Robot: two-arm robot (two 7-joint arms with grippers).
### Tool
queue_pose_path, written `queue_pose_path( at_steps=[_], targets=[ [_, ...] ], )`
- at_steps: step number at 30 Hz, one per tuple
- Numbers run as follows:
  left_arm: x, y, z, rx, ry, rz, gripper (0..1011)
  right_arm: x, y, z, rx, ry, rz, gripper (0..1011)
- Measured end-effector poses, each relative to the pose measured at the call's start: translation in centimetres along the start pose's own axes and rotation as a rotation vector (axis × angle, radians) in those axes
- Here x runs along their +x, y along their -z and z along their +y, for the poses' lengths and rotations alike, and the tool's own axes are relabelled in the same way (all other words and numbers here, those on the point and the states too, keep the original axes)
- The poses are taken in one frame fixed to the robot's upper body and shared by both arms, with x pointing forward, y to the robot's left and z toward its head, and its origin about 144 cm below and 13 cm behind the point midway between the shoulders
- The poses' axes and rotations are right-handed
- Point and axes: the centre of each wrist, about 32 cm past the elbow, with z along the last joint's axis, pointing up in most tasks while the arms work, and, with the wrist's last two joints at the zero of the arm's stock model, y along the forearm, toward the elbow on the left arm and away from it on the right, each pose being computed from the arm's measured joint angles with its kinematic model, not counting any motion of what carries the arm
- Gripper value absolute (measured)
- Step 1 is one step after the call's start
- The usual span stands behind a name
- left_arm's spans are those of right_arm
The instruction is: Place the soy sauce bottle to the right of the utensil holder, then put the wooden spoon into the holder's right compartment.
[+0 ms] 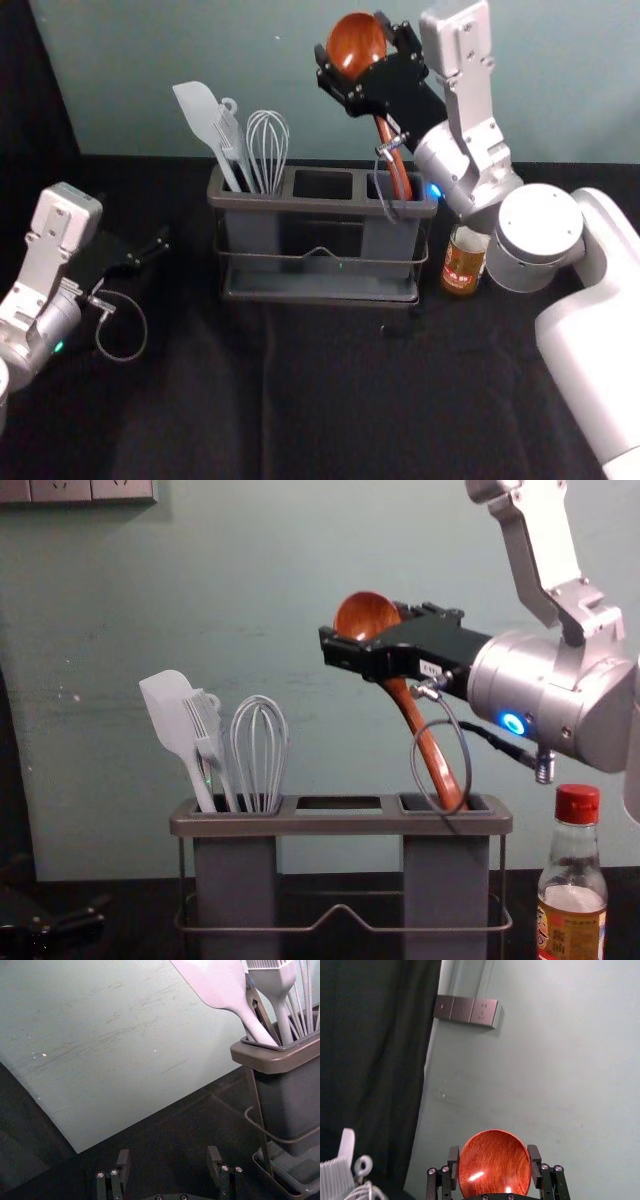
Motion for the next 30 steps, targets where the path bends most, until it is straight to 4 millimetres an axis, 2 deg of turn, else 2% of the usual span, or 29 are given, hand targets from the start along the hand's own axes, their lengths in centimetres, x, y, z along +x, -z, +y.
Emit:
queue_pose_path(
  at_steps=[6, 15, 30],
  targets=[
    [0.0, 0.0, 0.0, 0.0, 0.0, 0.0, 1005, 0.0, -0.3, -1.0, -0.02, -0.007, 0.014, 838],
    [0.0, 0.0, 0.0, 0.0, 0.0, 0.0, 1005, 0.2, -1.9, -3.2, -0.045, -0.027, 0.012, 837],
    [0.0, 0.0, 0.0, 0.0, 0.0, 0.0, 1005, 2.3, -4.0, -6.7, -0.155, -0.105, 0.042, 837]
  ],
)
